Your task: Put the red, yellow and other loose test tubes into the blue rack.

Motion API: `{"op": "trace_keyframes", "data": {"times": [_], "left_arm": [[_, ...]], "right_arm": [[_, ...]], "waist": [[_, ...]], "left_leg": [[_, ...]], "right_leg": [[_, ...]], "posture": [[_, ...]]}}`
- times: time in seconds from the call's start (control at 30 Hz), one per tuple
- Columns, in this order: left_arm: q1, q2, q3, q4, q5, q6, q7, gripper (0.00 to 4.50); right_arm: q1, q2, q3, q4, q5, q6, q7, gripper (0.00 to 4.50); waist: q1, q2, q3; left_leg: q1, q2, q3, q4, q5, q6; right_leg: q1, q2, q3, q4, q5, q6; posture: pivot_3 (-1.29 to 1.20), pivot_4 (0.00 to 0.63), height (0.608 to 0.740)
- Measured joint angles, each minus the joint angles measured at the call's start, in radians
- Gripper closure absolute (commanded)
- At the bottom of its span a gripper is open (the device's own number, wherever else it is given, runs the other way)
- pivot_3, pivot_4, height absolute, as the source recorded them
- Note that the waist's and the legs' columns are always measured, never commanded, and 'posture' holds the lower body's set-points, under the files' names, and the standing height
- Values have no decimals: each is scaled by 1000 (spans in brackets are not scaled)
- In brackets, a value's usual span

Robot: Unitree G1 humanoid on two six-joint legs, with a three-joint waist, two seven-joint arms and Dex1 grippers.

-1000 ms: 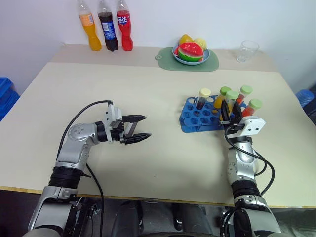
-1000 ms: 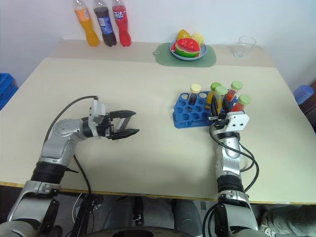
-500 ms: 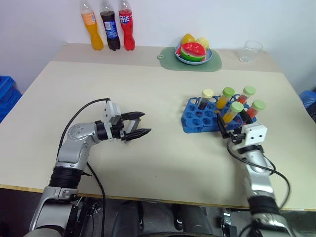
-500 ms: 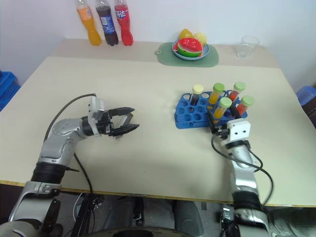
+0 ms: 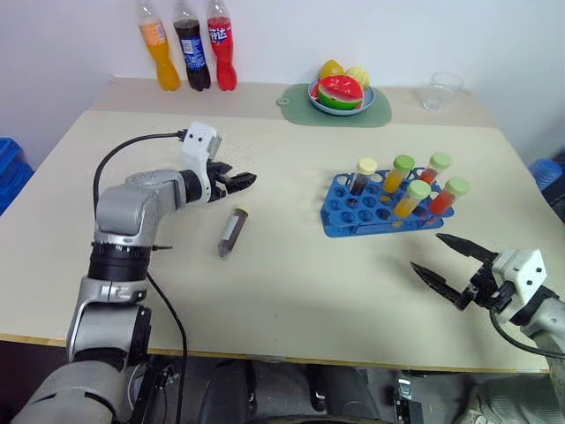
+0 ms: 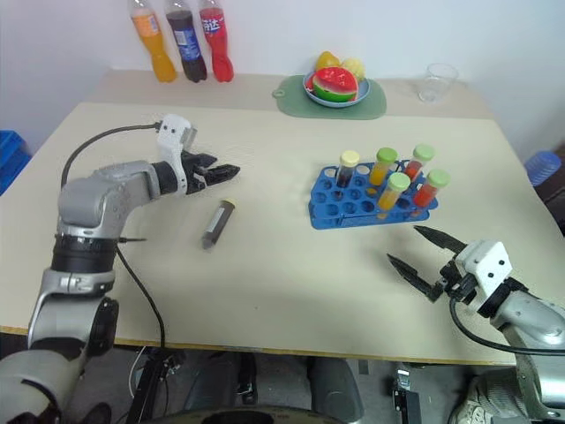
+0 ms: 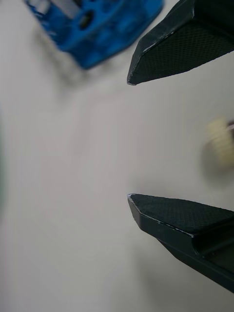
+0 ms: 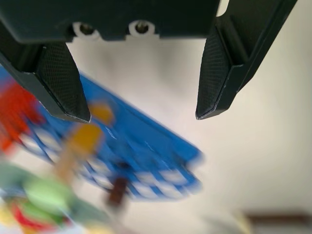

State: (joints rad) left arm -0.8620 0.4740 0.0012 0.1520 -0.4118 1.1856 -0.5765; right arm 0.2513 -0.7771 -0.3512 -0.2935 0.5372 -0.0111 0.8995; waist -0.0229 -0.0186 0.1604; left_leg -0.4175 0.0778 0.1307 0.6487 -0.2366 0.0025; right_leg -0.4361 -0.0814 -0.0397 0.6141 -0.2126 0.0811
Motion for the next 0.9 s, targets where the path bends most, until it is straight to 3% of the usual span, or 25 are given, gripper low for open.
{"op": "trace_keyframes", "data": {"times": [0.1,0.23,0.53,0.77,0.87,0.9], "left_arm": [[-113,0,-24,67,-28,246,0,812],[-218,-2,-39,184,-39,397,11,812],[-337,14,-218,420,-129,421,61,812],[-409,-67,-273,612,-143,421,146,812],[-434,-86,-282,654,-134,421,178,1615],[-435,-89,-283,656,-124,421,190,2169]], "right_arm": [[-105,-14,31,-58,57,49,48,717],[-200,-6,117,-42,52,65,103,717],[-270,43,198,46,-8,53,154,717],[-278,53,221,62,-26,46,178,717],[-278,53,221,63,-38,42,181,656],[-277,53,221,63,-42,41,181,656]], "waist": [[6,-3,2],[12,-6,4],[11,-7,4],[13,-7,4],[12,-7,4],[12,-7,4]], "left_leg": [[-1,0,-1,0,0,0],[-3,0,-1,0,0,0],[-8,-1,-1,2,0,-1],[-8,-1,-1,2,0,-1],[-8,-1,-1,2,0,-1],[-8,-1,-1,2,0,-1]], "right_leg": [[0,0,0,0,0,-1],[-1,0,-1,-1,0,-1],[-5,-1,-1,0,0,0],[-5,-1,-1,0,0,0],[-5,-1,-1,0,0,0],[-5,-1,-1,0,0,0]], "posture": [[0,150,740],[0,150,740],[0,150,740],[0,150,740],[0,150,740],[0,150,740]]}}
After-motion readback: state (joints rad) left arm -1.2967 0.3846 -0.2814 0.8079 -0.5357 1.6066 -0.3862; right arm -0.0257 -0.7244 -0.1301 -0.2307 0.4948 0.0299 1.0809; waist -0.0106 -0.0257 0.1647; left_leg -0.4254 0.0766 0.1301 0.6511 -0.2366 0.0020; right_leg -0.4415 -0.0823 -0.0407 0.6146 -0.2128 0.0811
